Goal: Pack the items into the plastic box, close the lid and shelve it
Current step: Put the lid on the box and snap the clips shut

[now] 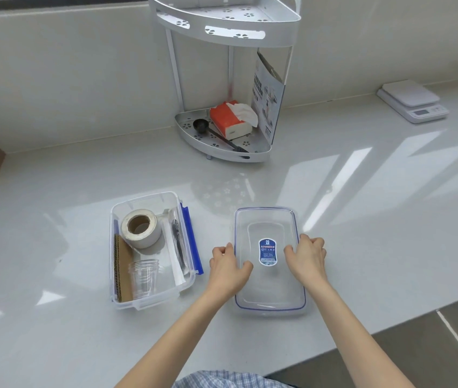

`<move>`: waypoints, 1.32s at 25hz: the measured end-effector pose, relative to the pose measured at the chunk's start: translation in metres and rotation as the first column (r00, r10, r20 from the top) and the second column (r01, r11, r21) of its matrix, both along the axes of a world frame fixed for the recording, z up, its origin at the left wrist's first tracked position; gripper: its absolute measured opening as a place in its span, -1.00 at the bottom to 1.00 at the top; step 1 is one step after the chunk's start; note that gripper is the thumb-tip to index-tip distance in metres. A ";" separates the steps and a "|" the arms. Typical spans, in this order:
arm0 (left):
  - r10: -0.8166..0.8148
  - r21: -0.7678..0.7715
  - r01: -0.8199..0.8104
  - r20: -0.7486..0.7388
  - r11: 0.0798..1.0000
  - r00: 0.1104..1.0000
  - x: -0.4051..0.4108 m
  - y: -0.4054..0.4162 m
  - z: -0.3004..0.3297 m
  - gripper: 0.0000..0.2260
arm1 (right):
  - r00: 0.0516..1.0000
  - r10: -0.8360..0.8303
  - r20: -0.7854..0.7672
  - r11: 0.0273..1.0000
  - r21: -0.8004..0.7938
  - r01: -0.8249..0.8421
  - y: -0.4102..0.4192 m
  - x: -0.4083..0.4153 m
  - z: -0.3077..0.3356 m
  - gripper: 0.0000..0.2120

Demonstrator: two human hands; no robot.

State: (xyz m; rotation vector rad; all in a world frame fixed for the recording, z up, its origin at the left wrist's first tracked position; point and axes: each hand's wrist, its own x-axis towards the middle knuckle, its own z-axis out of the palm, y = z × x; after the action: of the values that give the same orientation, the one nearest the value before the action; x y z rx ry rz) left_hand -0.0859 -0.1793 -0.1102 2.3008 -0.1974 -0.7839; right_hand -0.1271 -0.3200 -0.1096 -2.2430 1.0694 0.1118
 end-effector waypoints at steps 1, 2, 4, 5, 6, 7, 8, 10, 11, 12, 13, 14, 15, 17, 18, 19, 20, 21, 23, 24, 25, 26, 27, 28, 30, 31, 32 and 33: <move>0.021 -0.039 -0.020 0.012 0.999 1.000 0.000 0.000 0.003 -0.70 | 0.999 -0.001 0.032 1.000 -0.015 0.002 -0.001 0.000 0.003 -0.74; 0.042 -0.082 -0.040 0.031 0.996 0.999 0.000 0.001 0.008 -0.69 | 0.998 -0.002 0.061 1.000 -0.029 0.004 -0.003 0.001 0.007 -0.74; 0.089 -0.176 -0.074 0.081 0.982 0.993 0.000 0.003 0.017 -0.63 | 0.993 -0.005 0.114 0.999 -0.040 0.010 -0.005 0.003 0.015 -0.73; 0.109 -0.217 -0.085 0.103 0.972 0.989 0.001 0.005 0.022 -0.60 | 0.990 -0.004 0.139 0.999 -0.038 0.009 -0.006 0.005 0.020 -0.73; 0.124 -0.250 -0.090 0.121 0.964 0.985 0.003 0.007 0.027 -0.57 | 0.986 -0.002 0.166 0.999 -0.032 0.008 -0.006 0.008 0.024 -0.72; 0.137 -0.278 -0.094 0.138 0.956 0.981 0.006 0.012 0.032 -0.55 | 0.980 0.003 0.197 1.000 -0.022 0.002 -0.004 0.010 0.029 -0.71; 0.153 -0.299 -0.102 0.152 0.949 0.976 0.010 0.017 0.036 -0.55 | 0.973 0.012 0.231 1.000 -0.009 -0.010 -0.001 0.013 0.033 -0.69; 0.194 -0.323 -0.130 0.177 0.938 0.965 0.018 0.031 0.042 -0.55 | 0.956 0.036 0.291 0.999 0.027 -0.046 0.009 0.021 0.042 -0.62; 0.218 -0.333 -0.147 0.186 0.931 0.958 0.021 0.039 0.045 -0.56 | 0.950 0.047 0.310 0.997 0.043 -0.063 0.015 0.025 0.045 -0.59; 0.244 -0.345 -0.168 0.190 0.923 0.951 0.023 0.046 0.046 -0.56 | 0.944 0.058 0.325 0.995 0.054 -0.080 0.020 0.029 0.048 -0.58; 0.276 -0.356 -0.195 0.193 0.914 0.941 0.025 0.054 0.048 -0.57 | 0.937 0.079 0.339 0.992 0.062 -0.106 0.027 0.034 0.050 -0.59; 0.308 -0.361 -0.223 0.198 0.905 0.931 0.026 0.062 0.049 -0.57 | 0.930 0.102 0.352 0.988 0.069 -0.135 0.034 0.038 0.051 -0.62; 0.339 -0.362 -0.251 0.203 0.898 0.919 0.027 0.071 0.050 -0.58 | 0.923 0.124 0.363 0.984 0.077 -0.162 0.041 0.042 0.051 -0.66; 0.396 -0.364 -0.303 0.217 0.881 0.892 0.029 0.090 0.051 -0.59 | 0.913 0.163 0.373 0.973 0.094 -0.212 0.057 0.052 0.051 -0.71; 0.417 -0.364 -0.322 0.224 0.874 0.881 0.030 0.099 0.051 -0.58 | 0.911 0.186 0.368 0.967 0.097 -0.236 0.064 0.057 0.049 -0.72; 0.436 -0.359 -0.340 0.233 0.869 0.869 0.031 0.108 0.051 -0.58 | 0.909 0.213 0.359 0.960 0.099 -0.264 0.072 0.061 0.048 -0.70; 0.454 -0.349 -0.359 0.246 0.866 0.856 0.032 0.117 0.050 -0.58 | 0.905 0.242 0.350 0.950 0.102 -0.294 0.081 0.064 0.046 -0.67; 0.471 -0.338 -0.378 0.259 0.862 0.843 0.033 0.127 0.049 -0.58 | 0.900 0.269 0.343 0.941 0.107 -0.322 0.090 0.068 0.044 -0.63; 0.495 -0.309 -0.414 0.265 0.856 0.827 0.036 0.143 0.046 -0.58 | 0.889 0.308 0.339 0.923 0.119 -0.366 0.105 0.073 0.040 -0.58; 0.501 -0.292 -0.427 0.260 0.856 0.826 0.037 0.150 0.044 -0.58 | 0.883 0.326 0.337 0.915 0.123 -0.384 0.112 0.074 0.038 -0.57; 0.503 -0.279 -0.436 0.253 0.856 0.826 0.037 0.156 0.042 -0.59 | 0.878 0.344 0.333 0.906 0.126 -0.403 0.117 0.076 0.036 -0.58; 0.507 -0.272 -0.443 0.243 0.854 0.827 0.037 0.161 0.040 -0.61 | 0.873 0.361 0.328 0.899 0.127 -0.420 0.123 0.077 0.034 -0.60; 0.511 -0.269 -0.450 0.234 0.851 0.827 0.038 0.166 0.038 -0.63 | 0.870 0.374 0.321 0.893 0.128 -0.431 0.127 0.078 0.032 -0.62; 0.512 -0.266 -0.453 0.227 0.851 0.828 0.038 0.169 0.036 -0.64 | 0.870 0.381 0.312 0.891 0.128 -0.436 0.132 0.079 0.031 -0.64; 0.507 -0.256 -0.452 0.222 0.854 0.833 0.039 0.173 0.033 -0.62 | 0.876 0.384 0.293 0.892 0.127 -0.434 0.137 0.079 0.028 -0.67; 0.505 -0.252 -0.451 0.229 0.856 0.832 0.039 0.173 0.032 -0.63 | 0.876 0.387 0.289 0.890 0.130 -0.436 0.138 0.079 0.027 -0.68; 0.506 -0.253 -0.451 0.236 0.856 0.829 0.040 0.173 0.031 -0.66 | 0.873 0.392 0.291 0.887 0.134 -0.442 0.140 0.080 0.026 -0.68; 0.511 -0.255 -0.454 0.238 0.854 0.826 0.041 0.174 0.031 -0.68 | 0.870 0.397 0.292 0.883 0.137 -0.449 0.141 0.081 0.025 -0.67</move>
State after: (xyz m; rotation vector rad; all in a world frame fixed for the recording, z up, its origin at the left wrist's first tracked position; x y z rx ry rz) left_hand -0.0451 -0.0050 -0.0793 2.1381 0.1767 -0.1452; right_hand -0.0463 -0.1787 -0.0842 -2.1975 0.3935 0.1062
